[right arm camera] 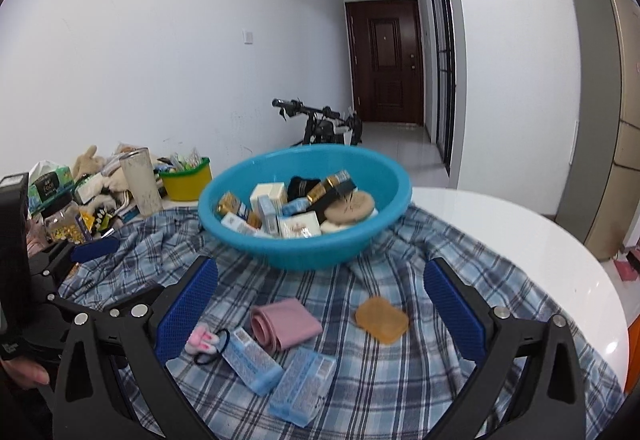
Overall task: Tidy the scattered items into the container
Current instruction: 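Withdraw both tools from the basin back toward the remaining items, then grasp the white-pink plush toy with the left tool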
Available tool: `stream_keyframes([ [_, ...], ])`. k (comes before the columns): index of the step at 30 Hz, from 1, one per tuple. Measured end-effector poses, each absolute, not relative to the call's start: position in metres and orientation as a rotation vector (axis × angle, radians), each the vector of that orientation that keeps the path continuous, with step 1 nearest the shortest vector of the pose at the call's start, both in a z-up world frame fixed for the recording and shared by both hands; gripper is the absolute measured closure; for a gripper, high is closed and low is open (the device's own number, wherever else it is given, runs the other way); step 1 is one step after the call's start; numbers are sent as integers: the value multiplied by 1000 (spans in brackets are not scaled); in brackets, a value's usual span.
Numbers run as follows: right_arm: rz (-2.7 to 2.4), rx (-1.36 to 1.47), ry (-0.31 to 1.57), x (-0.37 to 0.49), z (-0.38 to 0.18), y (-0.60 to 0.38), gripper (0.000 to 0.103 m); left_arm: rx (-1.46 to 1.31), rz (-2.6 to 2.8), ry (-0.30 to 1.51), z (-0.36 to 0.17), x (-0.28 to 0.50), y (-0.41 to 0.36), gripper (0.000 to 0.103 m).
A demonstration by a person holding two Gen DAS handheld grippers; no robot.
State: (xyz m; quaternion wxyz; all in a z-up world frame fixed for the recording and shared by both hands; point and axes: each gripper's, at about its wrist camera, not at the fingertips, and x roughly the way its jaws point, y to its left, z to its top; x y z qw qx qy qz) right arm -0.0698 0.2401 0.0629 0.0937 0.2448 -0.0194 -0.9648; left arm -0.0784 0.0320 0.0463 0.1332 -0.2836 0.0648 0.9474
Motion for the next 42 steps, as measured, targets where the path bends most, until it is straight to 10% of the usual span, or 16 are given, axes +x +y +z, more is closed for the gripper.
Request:
stream_keyframes([
  [15, -2845, 877, -51, -75, 31, 242, 1, -1066, 2523, 182, -16, -91, 40, 1],
  [25, -2858, 911, -110, -76, 27, 252, 1, -1253, 2303, 85, -43, -120, 38, 50],
  [34, -2854, 932, -112, -77, 22, 252, 1, -1288, 2339, 101, -46, -130, 31, 36],
  [42, -2857, 938, -123, -77, 22, 253, 1, -1302, 2285, 110, -53, -129, 36, 46],
])
